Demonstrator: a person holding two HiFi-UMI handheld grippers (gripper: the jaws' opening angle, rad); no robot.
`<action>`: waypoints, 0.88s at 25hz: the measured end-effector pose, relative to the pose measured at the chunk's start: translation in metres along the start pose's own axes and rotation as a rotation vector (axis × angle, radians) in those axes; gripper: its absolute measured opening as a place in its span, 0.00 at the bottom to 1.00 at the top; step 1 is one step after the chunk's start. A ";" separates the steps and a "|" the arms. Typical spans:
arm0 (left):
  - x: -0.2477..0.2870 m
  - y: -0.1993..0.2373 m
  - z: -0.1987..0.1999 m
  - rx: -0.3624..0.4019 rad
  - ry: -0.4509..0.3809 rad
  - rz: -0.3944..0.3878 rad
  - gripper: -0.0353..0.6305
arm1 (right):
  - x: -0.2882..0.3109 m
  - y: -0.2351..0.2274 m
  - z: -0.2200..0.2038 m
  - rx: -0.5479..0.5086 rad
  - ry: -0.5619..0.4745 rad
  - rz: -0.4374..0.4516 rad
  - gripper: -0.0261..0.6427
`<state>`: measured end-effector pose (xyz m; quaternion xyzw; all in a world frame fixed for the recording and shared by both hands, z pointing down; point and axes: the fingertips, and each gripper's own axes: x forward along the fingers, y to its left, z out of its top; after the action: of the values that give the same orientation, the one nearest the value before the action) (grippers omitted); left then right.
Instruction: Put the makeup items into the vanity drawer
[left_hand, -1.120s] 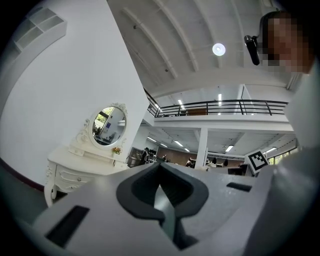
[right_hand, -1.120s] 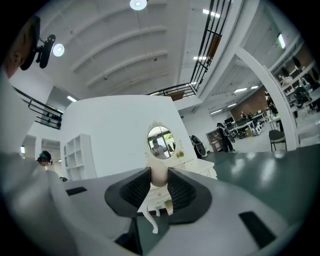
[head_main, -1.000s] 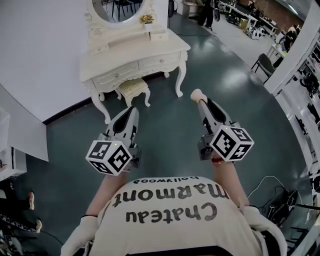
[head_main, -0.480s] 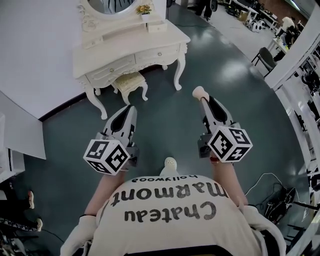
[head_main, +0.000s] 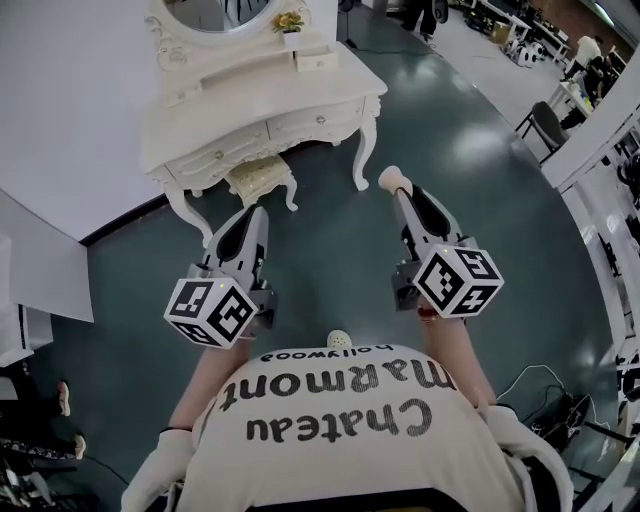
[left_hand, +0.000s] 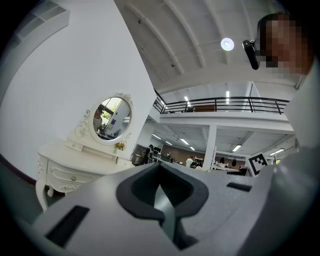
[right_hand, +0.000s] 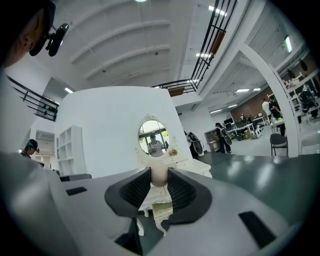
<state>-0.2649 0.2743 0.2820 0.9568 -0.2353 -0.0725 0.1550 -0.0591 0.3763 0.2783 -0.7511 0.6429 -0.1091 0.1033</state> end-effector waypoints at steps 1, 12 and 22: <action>0.008 0.002 0.001 -0.001 -0.004 0.006 0.06 | 0.008 -0.005 0.002 0.000 0.002 0.008 0.22; 0.078 0.008 0.006 -0.002 -0.059 0.056 0.06 | 0.067 -0.055 0.027 -0.004 0.000 0.086 0.22; 0.095 0.028 -0.016 -0.043 -0.056 0.160 0.06 | 0.086 -0.087 0.004 0.028 0.054 0.090 0.22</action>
<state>-0.1895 0.2100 0.3003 0.9290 -0.3136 -0.0916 0.1740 0.0372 0.3050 0.3027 -0.7165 0.6771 -0.1335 0.1014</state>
